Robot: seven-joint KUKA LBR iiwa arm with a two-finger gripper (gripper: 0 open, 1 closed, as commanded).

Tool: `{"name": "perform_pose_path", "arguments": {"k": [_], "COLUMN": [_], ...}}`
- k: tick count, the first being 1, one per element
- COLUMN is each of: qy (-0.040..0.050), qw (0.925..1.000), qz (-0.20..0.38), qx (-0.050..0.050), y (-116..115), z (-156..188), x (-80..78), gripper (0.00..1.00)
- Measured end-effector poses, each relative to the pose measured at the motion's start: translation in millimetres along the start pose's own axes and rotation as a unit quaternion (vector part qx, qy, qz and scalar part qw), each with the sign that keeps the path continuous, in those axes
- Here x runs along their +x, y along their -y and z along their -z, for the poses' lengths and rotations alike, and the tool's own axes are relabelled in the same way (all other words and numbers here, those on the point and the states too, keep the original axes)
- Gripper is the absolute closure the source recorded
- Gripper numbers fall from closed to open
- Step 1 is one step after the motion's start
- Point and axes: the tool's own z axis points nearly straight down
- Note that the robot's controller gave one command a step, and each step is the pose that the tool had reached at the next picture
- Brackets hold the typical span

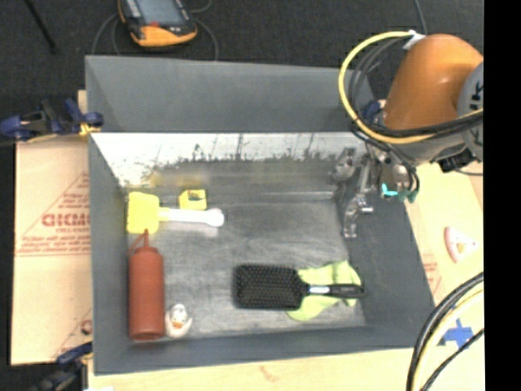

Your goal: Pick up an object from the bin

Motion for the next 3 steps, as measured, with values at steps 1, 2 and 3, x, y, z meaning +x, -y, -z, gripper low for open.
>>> {"name": "perform_pose_path", "arguments": {"k": [1, 2, 3], "qy": [0.0039, 0.0069, 0.0044], "qw": [1.0, 0.9997, 0.9997], "qz": [0.001, 0.025, 0.022], "qx": [0.001, 0.001, -0.001], "y": [-0.1, -11.3, -20.0], "z": [4.4, -42.3, -99.8], "x": [-1.6, 8.6, 45.6], "gripper": [0.0, 0.0, 0.0]}}
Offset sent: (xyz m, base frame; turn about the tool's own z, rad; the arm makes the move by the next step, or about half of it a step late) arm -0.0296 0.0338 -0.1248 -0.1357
